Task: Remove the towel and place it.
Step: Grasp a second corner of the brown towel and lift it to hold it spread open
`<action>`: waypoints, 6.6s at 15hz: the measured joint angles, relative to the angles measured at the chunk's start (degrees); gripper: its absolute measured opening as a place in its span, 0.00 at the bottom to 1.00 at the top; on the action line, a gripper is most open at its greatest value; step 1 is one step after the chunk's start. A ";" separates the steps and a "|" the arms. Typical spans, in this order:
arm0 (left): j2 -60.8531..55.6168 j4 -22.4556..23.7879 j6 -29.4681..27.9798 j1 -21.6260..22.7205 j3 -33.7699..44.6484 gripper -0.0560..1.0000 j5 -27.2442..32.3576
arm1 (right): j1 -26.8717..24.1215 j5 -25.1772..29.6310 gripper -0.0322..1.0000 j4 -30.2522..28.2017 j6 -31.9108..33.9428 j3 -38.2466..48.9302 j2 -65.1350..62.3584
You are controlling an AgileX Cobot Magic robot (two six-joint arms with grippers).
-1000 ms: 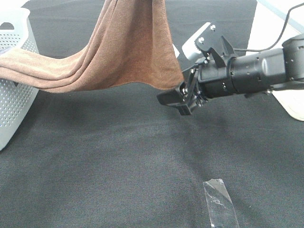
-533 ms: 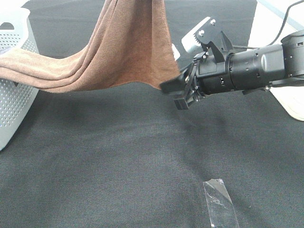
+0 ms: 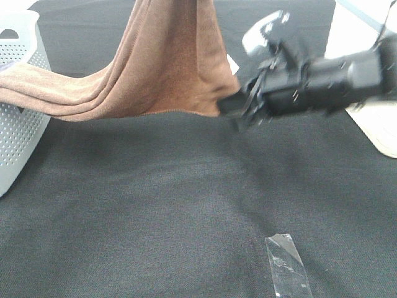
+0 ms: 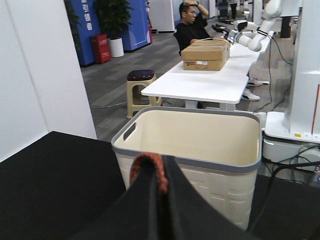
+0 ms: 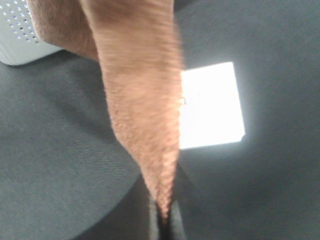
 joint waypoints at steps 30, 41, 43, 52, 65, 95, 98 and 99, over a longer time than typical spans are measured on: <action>13.46 -30.60 -2.46 0.23 -33.69 0.05 42.80 | -2.52 0.63 0.03 -104.85 47.84 -75.06 7.22; 34.26 -30.31 -2.46 6.13 -58.84 0.05 39.42 | -7.39 -22.06 0.03 -105.20 55.06 -86.63 24.92; 36.78 -30.31 -2.46 7.85 -61.94 0.05 37.64 | -7.56 -24.18 0.03 -103.71 55.06 -92.02 28.93; 40.91 -30.08 7.28 9.28 -67.38 0.05 32.66 | -9.40 -25.32 0.03 -100.61 62.05 -98.03 33.46; 45.15 -32.20 20.28 9.51 -71.10 0.05 29.97 | -9.91 -22.17 0.03 -90.64 66.46 -98.15 33.46; 32.26 -1.26 -5.39 11.12 -28.25 0.05 33.52 | -10.03 27.85 0.03 -75.34 57.52 -91.21 27.85; 21.60 -2.06 -5.16 11.12 -12.78 0.05 33.12 | -10.03 34.84 0.03 -75.34 57.52 -91.16 27.73; 17.70 -2.12 -5.16 11.12 -8.14 0.05 32.14 | -10.03 37.99 0.03 -75.40 57.52 -91.16 27.39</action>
